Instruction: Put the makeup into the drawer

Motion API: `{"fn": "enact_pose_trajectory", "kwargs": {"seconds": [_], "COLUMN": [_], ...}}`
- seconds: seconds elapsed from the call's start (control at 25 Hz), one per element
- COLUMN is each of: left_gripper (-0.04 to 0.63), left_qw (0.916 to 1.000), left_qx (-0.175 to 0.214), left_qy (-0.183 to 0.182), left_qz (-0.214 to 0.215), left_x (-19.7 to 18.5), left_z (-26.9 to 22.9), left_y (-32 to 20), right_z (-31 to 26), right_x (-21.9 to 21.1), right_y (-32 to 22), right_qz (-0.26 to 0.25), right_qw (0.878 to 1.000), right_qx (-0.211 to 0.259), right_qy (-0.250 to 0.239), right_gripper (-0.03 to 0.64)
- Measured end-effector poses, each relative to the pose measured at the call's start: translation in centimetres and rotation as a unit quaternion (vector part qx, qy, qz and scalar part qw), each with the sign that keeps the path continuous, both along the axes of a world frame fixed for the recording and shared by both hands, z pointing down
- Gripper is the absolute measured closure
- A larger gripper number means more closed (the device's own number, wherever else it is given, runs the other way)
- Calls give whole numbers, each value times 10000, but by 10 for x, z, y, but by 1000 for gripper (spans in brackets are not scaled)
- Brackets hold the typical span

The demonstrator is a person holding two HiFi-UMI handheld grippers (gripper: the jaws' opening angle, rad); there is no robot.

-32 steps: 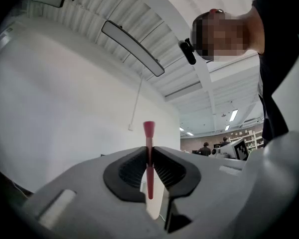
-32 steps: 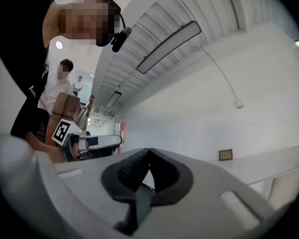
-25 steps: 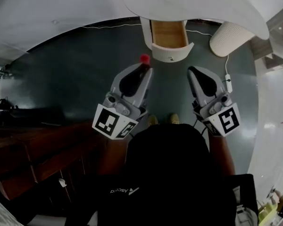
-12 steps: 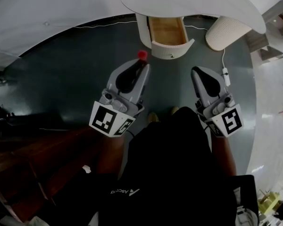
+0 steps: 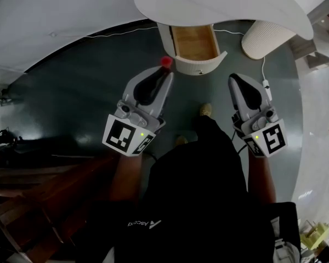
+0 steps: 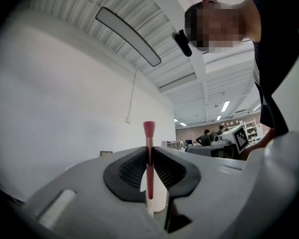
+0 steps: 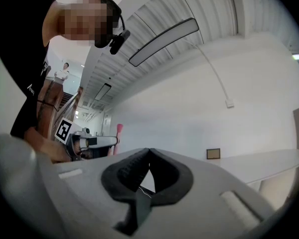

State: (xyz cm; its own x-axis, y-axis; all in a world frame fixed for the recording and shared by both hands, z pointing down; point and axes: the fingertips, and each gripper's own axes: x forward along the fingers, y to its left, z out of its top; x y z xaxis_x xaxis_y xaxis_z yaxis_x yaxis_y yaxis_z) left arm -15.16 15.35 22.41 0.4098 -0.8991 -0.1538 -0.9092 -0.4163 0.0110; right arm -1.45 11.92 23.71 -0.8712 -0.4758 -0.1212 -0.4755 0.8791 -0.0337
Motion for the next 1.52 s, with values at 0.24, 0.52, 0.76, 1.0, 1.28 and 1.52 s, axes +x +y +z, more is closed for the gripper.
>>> {"fn": "enact_pose_trajectory", "kwargs": {"seconds": [0.24,0.52,0.76,1.0,1.28,1.52], "left_gripper": [541,541,541,541,541,541], "left_qw": [9989,9929,9770,9514,9036,8604], "left_qx": [-249,-681,-1137,-1577,-2468,-3018], "left_qy": [-401,-963,-1772,-2541,-3217,-3669], "left_qz": [60,152,341,739,1382,1846], "left_x": [10,23,31,34,55,52], "left_z": [19,51,84,125,206,270], "left_y": [-72,-157,-200,-215,-283,-293], "right_z": [17,28,32,33,60,81], "right_x": [11,11,18,14,31,32], "right_y": [-77,-163,-206,-211,-273,-278], "right_qz": [96,-91,-217,-261,-28,335], "right_qw": [9998,9998,9995,9993,9981,9947], "right_qx": [20,1,-65,-68,-433,-757], "right_qy": [178,191,212,265,441,603], "right_gripper": [614,614,614,614,614,614]}}
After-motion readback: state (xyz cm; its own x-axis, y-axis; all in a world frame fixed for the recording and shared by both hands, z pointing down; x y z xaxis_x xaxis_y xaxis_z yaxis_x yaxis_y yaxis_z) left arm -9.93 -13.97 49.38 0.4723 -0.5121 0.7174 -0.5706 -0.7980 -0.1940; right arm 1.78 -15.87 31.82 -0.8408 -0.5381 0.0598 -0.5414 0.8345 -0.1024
